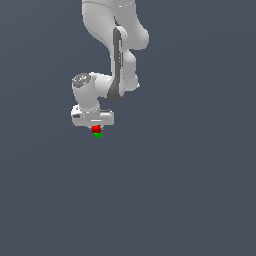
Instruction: Stack the red cube on top of the green cube.
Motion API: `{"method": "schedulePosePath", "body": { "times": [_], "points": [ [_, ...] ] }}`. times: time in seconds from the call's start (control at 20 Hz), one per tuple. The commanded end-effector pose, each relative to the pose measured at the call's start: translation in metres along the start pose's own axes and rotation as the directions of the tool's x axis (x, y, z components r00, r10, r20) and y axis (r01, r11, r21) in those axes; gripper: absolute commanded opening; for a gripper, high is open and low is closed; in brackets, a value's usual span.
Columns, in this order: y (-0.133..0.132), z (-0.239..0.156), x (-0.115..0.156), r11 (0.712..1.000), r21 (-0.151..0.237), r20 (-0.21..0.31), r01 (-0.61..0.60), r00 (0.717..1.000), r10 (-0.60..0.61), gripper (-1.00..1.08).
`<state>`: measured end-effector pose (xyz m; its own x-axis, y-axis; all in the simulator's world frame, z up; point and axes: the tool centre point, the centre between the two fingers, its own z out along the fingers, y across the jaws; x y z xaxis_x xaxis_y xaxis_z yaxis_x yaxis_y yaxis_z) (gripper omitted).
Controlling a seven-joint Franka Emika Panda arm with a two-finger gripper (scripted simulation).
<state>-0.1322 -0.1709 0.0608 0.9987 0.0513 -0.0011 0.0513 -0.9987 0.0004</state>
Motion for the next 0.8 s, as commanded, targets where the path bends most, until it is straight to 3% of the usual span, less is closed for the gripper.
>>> {"method": "schedulePosePath", "body": {
  "times": [0.0,0.25,0.3,0.75],
  "points": [
    [0.0039,0.0012,-0.0001,1.0,0.0,-0.001,0.002,1.0,-0.002,-1.0],
    [0.002,0.0004,0.0012,1.0,0.001,-0.001,0.002,1.0,-0.002,-1.0],
    [0.002,0.0004,0.0012,1.0,0.001,-0.001,0.002,1.0,-0.002,1.0],
    [0.002,0.0004,0.0012,1.0,0.001,-0.001,0.002,1.0,-0.002,1.0]
  ]
}}
